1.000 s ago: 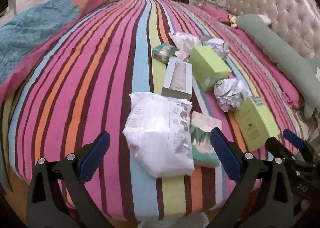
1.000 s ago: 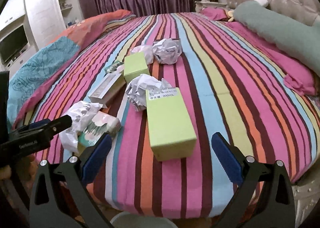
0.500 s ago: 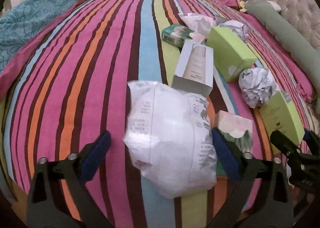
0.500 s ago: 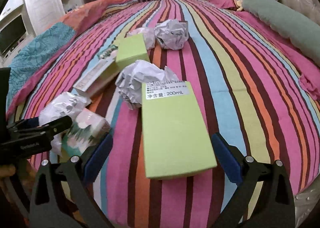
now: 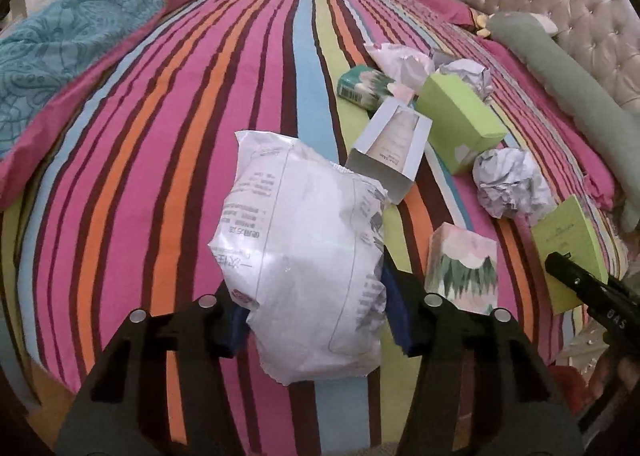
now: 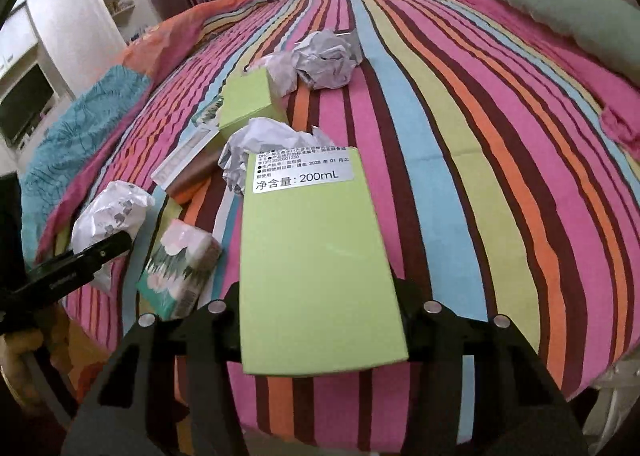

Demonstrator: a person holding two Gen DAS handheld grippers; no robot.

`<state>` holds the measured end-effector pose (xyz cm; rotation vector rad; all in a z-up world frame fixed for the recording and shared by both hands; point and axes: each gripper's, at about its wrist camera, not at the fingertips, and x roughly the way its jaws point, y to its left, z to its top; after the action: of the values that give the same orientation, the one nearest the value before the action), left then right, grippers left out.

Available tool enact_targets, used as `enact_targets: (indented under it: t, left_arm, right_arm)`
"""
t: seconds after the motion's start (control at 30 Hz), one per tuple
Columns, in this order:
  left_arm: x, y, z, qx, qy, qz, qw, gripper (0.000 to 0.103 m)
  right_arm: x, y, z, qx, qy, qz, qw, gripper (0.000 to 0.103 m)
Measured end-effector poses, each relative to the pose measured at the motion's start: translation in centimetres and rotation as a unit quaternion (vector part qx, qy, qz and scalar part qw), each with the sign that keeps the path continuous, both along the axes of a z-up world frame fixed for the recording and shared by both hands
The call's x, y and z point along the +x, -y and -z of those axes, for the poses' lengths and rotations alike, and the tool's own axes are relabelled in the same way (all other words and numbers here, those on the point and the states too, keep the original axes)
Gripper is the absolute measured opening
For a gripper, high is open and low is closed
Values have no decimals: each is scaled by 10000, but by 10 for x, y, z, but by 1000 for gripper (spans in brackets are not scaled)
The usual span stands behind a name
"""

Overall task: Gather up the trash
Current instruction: 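Carry bag and green box over the wastebasket and open both tools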

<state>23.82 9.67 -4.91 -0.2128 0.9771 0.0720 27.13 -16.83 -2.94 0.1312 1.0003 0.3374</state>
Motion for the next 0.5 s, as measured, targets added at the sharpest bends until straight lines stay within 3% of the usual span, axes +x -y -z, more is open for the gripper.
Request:
enact_targets:
  t: [0.3, 0.5]
  left_arm:
    - [-42, -2, -20, -48, 199, 31, 9998, 54]
    - [-86, 13, -21, -115, 210, 265, 9994, 54]
  right_arm:
    - [-25, 25, -27, 124, 171, 297, 9993, 49]
    - [-52, 34, -27, 325, -47, 412, 9986, 49]
